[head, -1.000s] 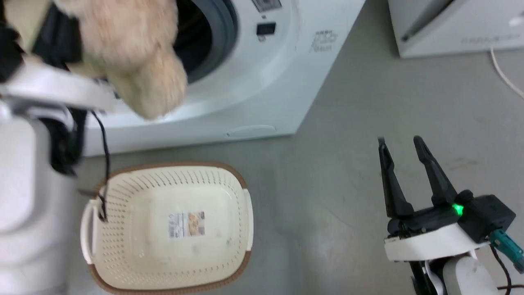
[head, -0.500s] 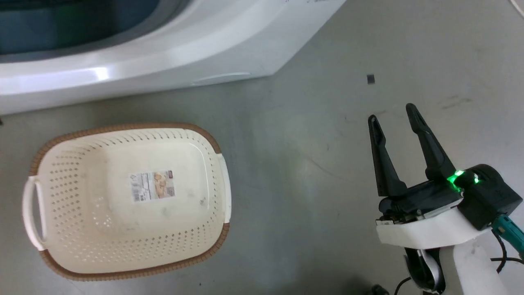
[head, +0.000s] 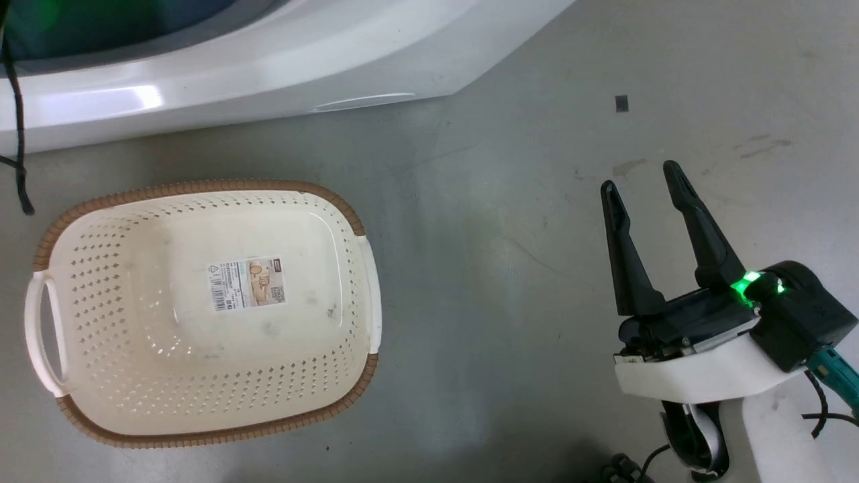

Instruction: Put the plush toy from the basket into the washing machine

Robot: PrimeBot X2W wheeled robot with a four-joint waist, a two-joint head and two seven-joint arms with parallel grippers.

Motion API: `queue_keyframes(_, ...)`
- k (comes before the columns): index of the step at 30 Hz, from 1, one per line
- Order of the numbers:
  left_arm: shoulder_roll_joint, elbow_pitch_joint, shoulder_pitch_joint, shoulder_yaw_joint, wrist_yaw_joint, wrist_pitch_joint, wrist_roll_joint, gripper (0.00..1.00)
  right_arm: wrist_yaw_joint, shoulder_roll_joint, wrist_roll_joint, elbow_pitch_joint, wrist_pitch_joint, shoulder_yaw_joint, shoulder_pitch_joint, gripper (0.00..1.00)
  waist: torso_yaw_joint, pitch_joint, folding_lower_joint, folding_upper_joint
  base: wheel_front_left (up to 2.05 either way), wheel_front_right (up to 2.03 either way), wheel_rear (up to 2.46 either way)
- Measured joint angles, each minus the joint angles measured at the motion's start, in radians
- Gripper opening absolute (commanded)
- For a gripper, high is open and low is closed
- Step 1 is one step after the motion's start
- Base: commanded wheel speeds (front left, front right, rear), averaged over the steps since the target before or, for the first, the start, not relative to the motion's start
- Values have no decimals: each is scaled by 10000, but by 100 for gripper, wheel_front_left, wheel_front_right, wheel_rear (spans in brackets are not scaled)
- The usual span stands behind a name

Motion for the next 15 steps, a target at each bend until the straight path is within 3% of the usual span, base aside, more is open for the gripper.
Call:
queue_keyframes(4,167,219,1,-554,0,-226,-633,0,0,2,-4,94,-2,-15,-37,100,62,-178,0,0,0,0,0)
queue_keyframes(5,180,295,18,-652,0,-347,-757,31,0,2,-12,121,0,-25,-38,100,80,-241,-1,0,0,0,0)
queue_keyframes(6,192,382,46,-738,0,-445,-859,100,0,2,-17,146,0,-33,-40,100,100,-315,-1,0,0,0,0)
queue_keyframes(15,-155,1160,1313,-1076,-2,-1948,-1674,100,0,4,-180,562,-2,-174,-18,100,360,-1470,-1,0,0,0,0)
